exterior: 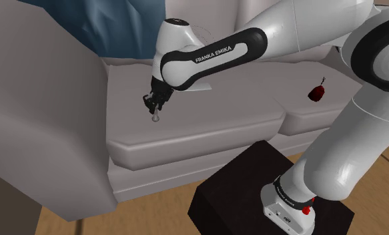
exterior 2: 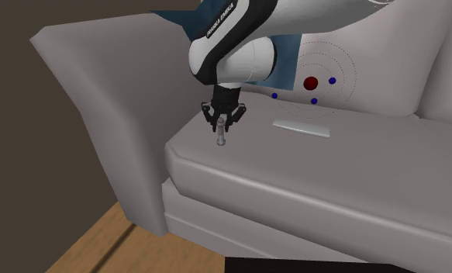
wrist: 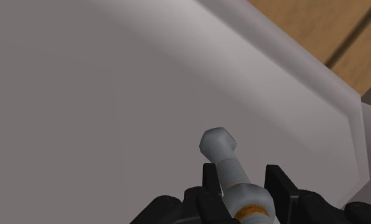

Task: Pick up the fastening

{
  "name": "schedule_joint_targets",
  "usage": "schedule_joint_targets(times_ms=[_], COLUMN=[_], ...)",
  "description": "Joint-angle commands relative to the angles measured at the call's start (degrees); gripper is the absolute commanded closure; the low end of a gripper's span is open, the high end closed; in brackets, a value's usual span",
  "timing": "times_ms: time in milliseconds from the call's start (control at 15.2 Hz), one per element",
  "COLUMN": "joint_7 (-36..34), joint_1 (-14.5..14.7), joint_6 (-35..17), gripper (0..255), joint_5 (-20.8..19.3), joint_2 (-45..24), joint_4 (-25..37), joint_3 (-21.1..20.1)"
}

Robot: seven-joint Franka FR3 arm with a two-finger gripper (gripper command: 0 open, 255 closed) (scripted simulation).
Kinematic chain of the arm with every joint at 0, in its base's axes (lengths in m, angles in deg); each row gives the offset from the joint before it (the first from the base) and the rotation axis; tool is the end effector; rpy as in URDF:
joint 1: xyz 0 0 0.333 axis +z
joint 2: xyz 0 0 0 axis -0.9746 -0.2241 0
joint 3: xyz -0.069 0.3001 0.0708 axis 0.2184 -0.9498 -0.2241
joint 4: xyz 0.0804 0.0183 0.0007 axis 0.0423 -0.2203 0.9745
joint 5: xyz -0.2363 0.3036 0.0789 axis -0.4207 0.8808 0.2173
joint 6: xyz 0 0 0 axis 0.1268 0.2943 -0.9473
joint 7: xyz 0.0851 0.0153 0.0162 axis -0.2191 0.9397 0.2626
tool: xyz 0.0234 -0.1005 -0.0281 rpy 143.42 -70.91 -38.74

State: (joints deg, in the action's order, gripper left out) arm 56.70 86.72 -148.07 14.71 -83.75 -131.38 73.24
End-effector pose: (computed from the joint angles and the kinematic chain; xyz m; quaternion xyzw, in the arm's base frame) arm 0.5254 0.2533 0.3920 -0.9893 -0.1074 -0.0705 0.0684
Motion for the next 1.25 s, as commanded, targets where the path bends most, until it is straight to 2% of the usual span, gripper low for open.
schedule_joint_targets(times_ms=[0,1056,1188], joint_7=[-0.01,0.04,0.04], joint_1=[0.02,-0.34,-0.34], joint_6=[0.00,10.91,11.03], gripper=[255,255,255], joint_5=[0.00,0.95,0.96], joint_2=[-0.03,4.37,4.41], joint_4=[-0.03,6.62,6.70], joint_3=[-0.02,0.04,0.04])
